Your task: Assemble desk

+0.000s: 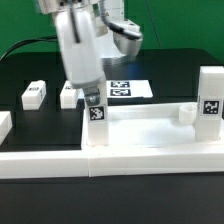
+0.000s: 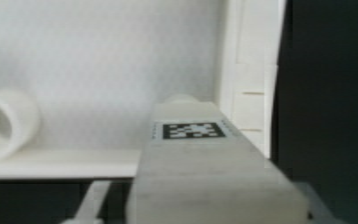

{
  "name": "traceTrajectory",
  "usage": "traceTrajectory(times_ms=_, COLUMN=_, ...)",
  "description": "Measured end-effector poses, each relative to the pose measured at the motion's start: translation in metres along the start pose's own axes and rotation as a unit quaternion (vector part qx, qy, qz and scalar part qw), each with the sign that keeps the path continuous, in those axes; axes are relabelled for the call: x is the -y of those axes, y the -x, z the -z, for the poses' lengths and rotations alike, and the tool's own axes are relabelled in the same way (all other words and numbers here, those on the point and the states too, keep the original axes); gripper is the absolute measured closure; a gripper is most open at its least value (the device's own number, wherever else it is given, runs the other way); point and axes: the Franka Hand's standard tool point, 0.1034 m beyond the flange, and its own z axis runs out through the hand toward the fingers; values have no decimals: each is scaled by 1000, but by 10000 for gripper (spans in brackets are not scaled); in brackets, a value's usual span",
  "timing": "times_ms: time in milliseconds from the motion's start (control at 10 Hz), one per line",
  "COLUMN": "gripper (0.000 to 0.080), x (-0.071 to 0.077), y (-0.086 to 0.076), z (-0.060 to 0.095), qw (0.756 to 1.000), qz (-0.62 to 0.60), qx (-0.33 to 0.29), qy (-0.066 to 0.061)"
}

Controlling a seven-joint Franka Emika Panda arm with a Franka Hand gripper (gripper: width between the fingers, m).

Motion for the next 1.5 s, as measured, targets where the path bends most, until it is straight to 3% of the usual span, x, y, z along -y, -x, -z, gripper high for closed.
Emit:
traceTrajectory(times_ms=300, gripper=509, x=1, y=1, z=0, qw=997, qz=-78, qx=2, qy=-1)
traceTrajectory(times_ms=600, gripper=509, x=0, y=3, z=0, qw=997, qz=-76, qx=-6, qy=0)
traceTrajectory(times_ms=700, gripper=416, x=0, y=3, z=0, qw=997, qz=-76, qx=-6, qy=0)
traceTrajectory(times_ms=800, gripper=237, x=0, y=3, z=0, qw=997, qz=-75, qx=-6, qy=0)
traceTrajectory(times_ms=900, gripper=175, x=0, y=3, z=0, qw=997, qz=-75, qx=-6, qy=0)
traceTrajectory(times_ms=1000, gripper=175, x=2, y=5, z=2, qw=997, qz=-74, qx=-5, qy=-2)
traceTrajectory(times_ms=1300, gripper=151, x=10, y=33, z=43, qw=997, qz=-65, qx=9, qy=-30)
traceTrajectory(times_ms=1500, gripper=151, x=11, y=33, z=40, qw=998, qz=-61, qx=7, qy=-29)
